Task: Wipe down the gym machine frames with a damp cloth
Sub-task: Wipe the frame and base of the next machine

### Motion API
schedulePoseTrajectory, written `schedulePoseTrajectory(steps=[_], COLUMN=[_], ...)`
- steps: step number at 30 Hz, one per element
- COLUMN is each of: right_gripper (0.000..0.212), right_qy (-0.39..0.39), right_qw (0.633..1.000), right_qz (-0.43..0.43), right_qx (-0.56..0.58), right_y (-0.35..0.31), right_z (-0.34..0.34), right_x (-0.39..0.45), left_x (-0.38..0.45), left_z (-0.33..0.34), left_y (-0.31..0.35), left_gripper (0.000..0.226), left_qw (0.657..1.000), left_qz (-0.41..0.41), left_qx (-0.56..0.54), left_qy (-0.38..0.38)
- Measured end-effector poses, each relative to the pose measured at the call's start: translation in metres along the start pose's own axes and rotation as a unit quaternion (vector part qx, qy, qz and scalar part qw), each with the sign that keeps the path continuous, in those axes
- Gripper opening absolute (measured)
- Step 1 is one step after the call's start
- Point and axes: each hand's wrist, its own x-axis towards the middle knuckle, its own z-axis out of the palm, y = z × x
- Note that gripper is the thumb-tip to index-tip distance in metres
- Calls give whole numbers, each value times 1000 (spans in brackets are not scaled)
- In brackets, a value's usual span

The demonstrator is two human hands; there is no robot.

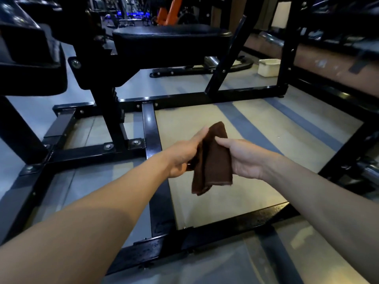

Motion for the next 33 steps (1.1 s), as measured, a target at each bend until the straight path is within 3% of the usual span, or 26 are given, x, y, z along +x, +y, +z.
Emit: schedulePoseTrajectory(steps=[4,8,15,18,20,22,25,28,31,33], right_gripper=[31,27,26,25,22,19,19,20,46,64], right_qy=[47,146,120,126,103,56,6,56,93,52], right_qw=[999,988,985,972,965,963,963,958,941,962], right_qz=[-22,-53,-106,-145,-156,-137,-105,-85,0,94], right_qx=[7,-22,-70,-138,-186,-223,-247,-269,-325,-249], right_y=[-10,-12,-10,-14,-16,-16,-14,-9,-2,4], right_z=[-15,-36,-37,-30,-25,-20,-14,-19,-33,-42], right_x=[-9,-12,-14,-17,-20,-24,-28,-23,-15,-10], left_x=[5,5,10,11,10,11,13,15,15,12], left_z=[-3,-18,-14,-13,-11,-8,-5,-8,-9,-7], left_y=[-3,-1,-6,-8,-9,-7,-5,-11,-13,-11], left_gripper=[36,24,24,21,37,71,47,28,23,22], left_qw=[998,996,996,994,991,993,988,982,983,990], left_qz=[14,33,-4,-16,-12,6,24,18,22,20], left_qx=[-32,-53,-42,42,119,120,145,185,181,138], left_qy=[52,65,81,98,65,3,-54,-36,-3,9])
